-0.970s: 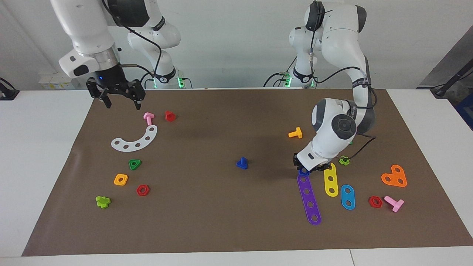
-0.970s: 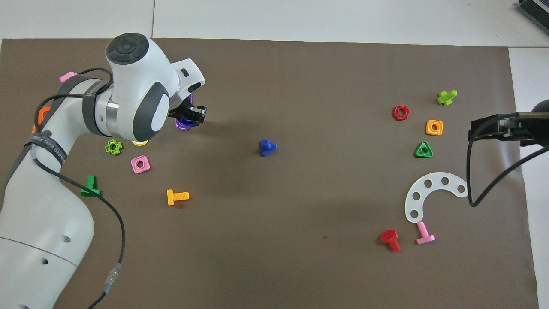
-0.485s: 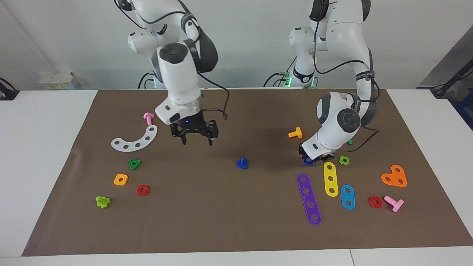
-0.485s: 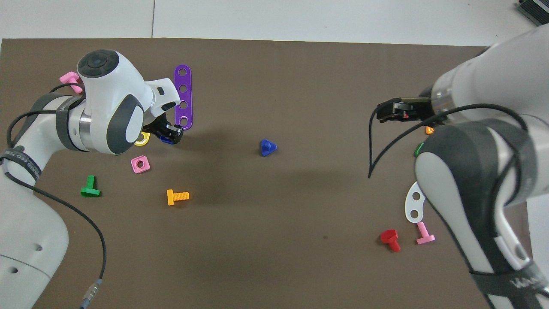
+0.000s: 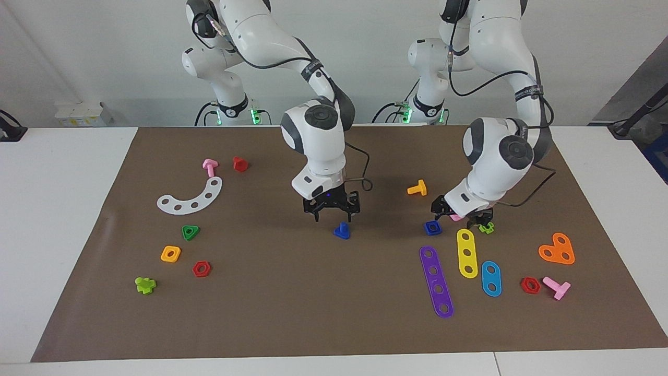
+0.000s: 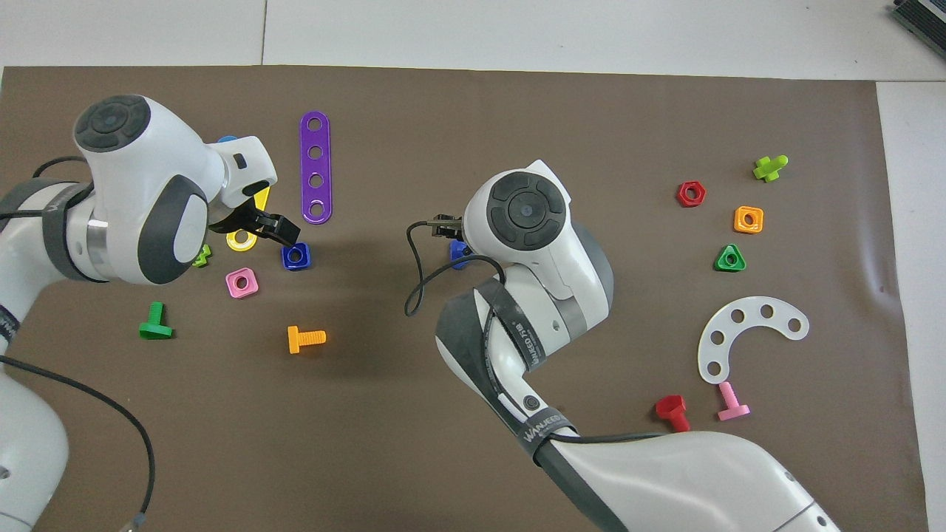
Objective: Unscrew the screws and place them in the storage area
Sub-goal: 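Swing the left gripper back while the right gripper reaches the nut, then grasp the blue nut with the right gripper while the left gripper rests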
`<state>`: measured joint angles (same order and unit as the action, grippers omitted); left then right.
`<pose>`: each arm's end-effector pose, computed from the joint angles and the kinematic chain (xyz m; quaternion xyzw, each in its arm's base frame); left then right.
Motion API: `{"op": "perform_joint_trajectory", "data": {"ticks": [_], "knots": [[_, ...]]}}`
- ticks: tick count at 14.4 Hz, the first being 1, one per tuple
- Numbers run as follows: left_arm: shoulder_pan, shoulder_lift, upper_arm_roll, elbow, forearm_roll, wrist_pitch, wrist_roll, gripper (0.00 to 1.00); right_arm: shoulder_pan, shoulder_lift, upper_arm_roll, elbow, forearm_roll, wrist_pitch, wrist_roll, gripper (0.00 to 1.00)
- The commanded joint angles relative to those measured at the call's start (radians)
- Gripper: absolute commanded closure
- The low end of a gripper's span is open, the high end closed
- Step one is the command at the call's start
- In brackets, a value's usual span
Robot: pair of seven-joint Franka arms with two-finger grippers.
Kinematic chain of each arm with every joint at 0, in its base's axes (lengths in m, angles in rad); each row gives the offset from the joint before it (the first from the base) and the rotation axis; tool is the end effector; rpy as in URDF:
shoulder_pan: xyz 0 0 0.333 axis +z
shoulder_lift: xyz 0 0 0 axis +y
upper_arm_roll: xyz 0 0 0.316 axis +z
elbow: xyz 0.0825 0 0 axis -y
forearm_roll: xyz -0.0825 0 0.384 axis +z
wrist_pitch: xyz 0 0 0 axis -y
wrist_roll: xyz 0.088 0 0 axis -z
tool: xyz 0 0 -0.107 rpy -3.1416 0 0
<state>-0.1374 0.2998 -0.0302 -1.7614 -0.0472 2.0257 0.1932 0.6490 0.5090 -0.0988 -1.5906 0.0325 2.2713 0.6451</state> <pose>0.6248 -0.1071 0.3926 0.9853 -0.1682 -0.0174 0.0257 0.5945 0.3773 0.3573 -0.9950 0.0483 -0.0776 0.0406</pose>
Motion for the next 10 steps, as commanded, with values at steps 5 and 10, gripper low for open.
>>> {"op": "perform_joint_trajectory", "data": {"ticks": [5, 10], "knots": [[0.119, -0.217, 0.010, -0.032, -0.011, -0.154, 0.020, 0.00, 0.020, 0.083, -0.001, 0.017, -0.003, 0.080, -0.033, 0.39], [0.179, -0.356, 0.021, -0.035, -0.008, -0.274, -0.020, 0.00, 0.024, 0.082, -0.001, 0.015, -0.002, 0.065, -0.047, 0.50]]}}
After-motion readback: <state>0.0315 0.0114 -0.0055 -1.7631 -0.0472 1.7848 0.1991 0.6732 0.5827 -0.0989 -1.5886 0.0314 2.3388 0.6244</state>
